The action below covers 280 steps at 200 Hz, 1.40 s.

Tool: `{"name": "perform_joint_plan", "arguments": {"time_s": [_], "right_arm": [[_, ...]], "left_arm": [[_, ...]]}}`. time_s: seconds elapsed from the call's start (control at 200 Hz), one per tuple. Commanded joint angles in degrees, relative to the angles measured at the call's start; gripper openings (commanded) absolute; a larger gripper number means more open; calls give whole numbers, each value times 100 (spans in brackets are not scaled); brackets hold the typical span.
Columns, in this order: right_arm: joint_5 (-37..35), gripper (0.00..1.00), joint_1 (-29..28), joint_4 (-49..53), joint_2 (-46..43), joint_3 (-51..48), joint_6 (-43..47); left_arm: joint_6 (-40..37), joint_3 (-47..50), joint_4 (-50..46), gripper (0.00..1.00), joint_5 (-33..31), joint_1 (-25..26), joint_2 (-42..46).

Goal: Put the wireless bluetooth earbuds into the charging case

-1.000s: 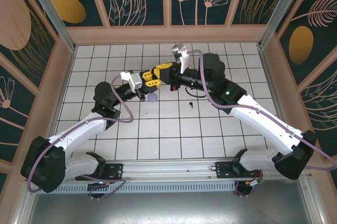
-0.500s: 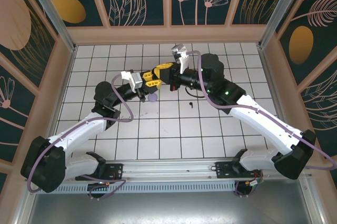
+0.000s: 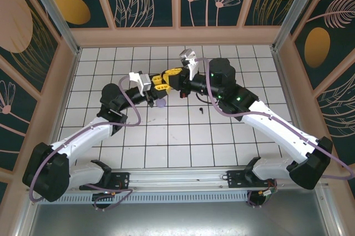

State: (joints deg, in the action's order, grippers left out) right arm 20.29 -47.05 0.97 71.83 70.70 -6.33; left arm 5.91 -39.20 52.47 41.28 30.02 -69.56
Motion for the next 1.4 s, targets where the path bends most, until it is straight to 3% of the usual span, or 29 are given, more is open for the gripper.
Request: {"name": "perform_joint_plan", "arguments": {"time_s": [0.0, 0.185, 0.355, 0.546, 0.751, 0.901, 1.126, 1.236, 1.396], "right_arm": [[350, 5, -44, 451, -14, -94, 211], [133, 8, -48, 559, 58, 12, 207], [-359, 46, -37, 468, -9, 218, -92], [-602, 58, 105, 406, -287, 539, -580], [-1141, 61, 478, 418, -816, 517, -1319], [-1660, 63, 1042, 972, -1004, 244, -1929], [-2300, 63, 1540, 2120, -527, -566, -2482], [-2363, 63, 1541, 2155, -242, -1142, -2692], [-2299, 62, 1725, 2123, 208, -1632, -3017]], "left_arm": [[160, -312, 453, 0, 107, 48, -7], [244, -325, 479, 0, 86, 48, -40], [272, -274, 492, 0, 38, 48, -48], [305, -131, 623, 0, -135, 48, -122], [288, 155, 1016, 0, -456, 48, -162], [241, 261, 1114, 0, -621, 48, -137], [132, 387, 1194, 0, -667, 48, -71], [-146, 584, 1387, 0, -695, 48, 46], [-456, 542, 899, 0, -727, 48, 171]]}}
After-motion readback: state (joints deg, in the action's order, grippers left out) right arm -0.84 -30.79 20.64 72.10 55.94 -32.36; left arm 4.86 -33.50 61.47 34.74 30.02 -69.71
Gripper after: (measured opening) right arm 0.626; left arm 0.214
